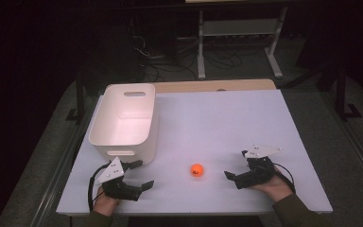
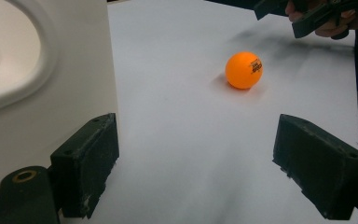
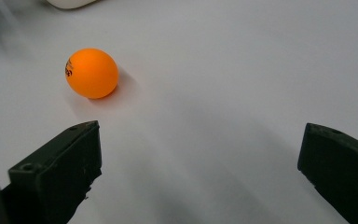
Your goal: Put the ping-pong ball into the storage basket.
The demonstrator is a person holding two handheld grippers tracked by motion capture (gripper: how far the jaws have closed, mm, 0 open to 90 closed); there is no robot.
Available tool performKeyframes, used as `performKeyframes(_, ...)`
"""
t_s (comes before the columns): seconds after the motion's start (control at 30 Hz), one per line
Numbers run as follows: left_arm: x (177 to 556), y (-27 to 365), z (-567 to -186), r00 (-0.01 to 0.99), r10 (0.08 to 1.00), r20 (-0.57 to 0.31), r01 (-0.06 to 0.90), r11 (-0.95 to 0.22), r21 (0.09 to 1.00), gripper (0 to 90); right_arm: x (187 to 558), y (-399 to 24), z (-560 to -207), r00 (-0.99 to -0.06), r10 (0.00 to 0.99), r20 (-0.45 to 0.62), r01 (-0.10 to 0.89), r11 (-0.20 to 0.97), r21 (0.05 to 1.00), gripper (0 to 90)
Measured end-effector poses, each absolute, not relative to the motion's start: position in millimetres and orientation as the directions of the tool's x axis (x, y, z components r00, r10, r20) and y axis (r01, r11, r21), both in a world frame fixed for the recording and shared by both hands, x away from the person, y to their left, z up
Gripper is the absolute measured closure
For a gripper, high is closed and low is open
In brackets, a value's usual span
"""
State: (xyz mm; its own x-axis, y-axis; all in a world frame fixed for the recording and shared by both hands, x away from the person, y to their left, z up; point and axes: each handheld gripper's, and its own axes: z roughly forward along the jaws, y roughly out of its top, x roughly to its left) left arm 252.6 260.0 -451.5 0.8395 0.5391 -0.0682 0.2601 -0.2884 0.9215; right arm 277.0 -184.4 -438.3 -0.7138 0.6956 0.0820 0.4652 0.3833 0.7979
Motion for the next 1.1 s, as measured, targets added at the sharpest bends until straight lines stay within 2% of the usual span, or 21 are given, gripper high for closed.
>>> performKeyframes(1.1, 251.7, 259.1, -451.5, 0.839, 0.541, -0.059, 0.254, -0.293, 0.922, 14.1, 286.9, -172.3, -439.0, -0.724, 0.684, 0.095, 0.468, 0.385, 0.796, 0.0)
